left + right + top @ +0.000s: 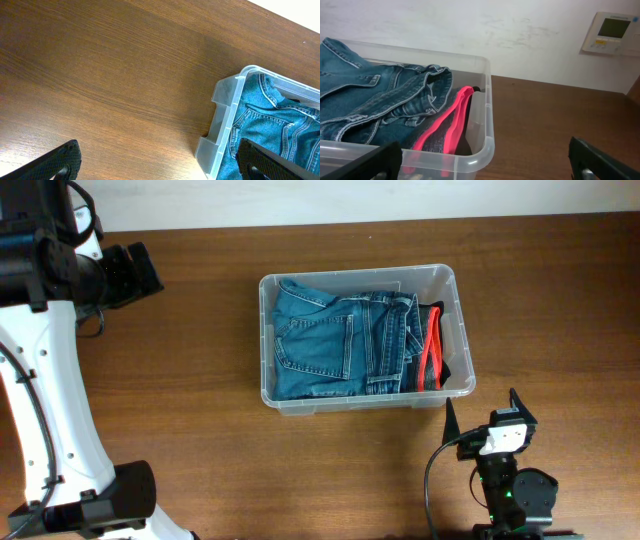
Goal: Pack container
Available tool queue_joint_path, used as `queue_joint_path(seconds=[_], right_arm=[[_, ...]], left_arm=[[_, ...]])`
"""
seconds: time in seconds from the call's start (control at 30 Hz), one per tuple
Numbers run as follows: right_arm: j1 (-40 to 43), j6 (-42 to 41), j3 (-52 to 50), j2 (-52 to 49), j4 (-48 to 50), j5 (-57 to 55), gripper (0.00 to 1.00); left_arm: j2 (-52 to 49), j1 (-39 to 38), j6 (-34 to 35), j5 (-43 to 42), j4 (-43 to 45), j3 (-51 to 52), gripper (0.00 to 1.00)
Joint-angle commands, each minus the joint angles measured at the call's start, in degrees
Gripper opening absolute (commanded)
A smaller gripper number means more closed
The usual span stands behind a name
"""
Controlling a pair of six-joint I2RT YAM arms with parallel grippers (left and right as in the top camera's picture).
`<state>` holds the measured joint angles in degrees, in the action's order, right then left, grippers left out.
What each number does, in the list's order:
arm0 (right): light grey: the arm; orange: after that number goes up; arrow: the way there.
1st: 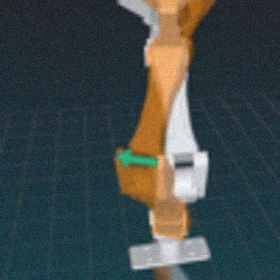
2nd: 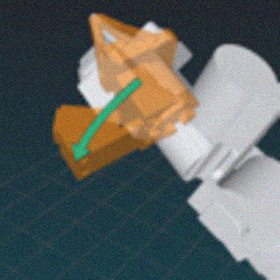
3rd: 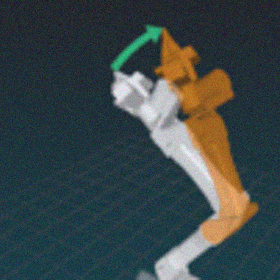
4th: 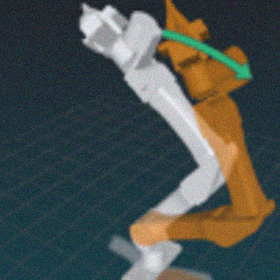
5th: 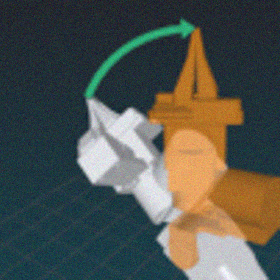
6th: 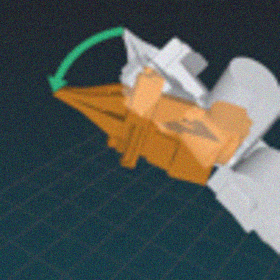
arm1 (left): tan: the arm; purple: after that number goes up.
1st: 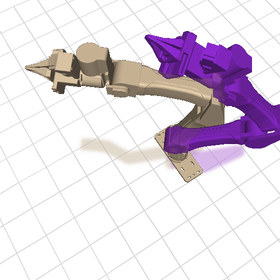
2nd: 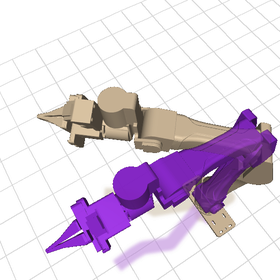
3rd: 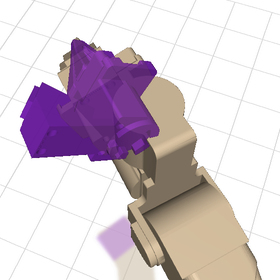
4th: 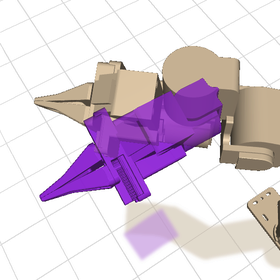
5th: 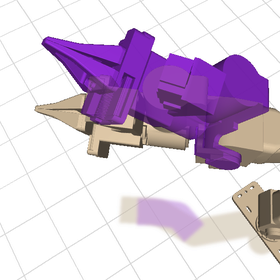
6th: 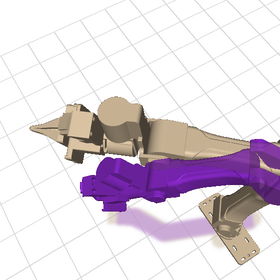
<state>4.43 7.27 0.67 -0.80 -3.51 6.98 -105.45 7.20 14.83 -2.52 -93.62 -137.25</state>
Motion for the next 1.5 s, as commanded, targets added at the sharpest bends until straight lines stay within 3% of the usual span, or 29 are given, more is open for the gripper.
queue_joint_path(seconds=[0.0,0.47,0.8,1.07,1.3,1.47], right_arm=[[0.52,-0.63,-0.35,0.59,-0.22,0.26,0.99],[0.52,-0.63,-0.35,0.59,-0.22,0.26,0.98],[0.52,-0.63,-0.35,0.59,-0.22,0.26,0.98],[0.52,-0.63,-0.35,0.59,-0.22,0.26,0.98],[0.52,-0.63,-0.35,0.59,-0.24,0.26,0.98],[0.52,-0.63,-0.35,0.59,-0.22,0.26,0.99]], left_arm=[[-0.33,0.09,0.37,0.42,0.04,0.28,0.99],[4.00,0.09,0.37,0.42,0.09,0.33,0.99],[24.41,0.09,0.33,2.80,-3.06,0.68,0.99],[46.25,0.09,0.31,3.02,-3.04,5.07,0.99],[65.22,0.09,0.35,3.43,-3.06,12.74,0.99],[76.52,0.09,0.37,3.50,-3.04,24.28,0.99]])
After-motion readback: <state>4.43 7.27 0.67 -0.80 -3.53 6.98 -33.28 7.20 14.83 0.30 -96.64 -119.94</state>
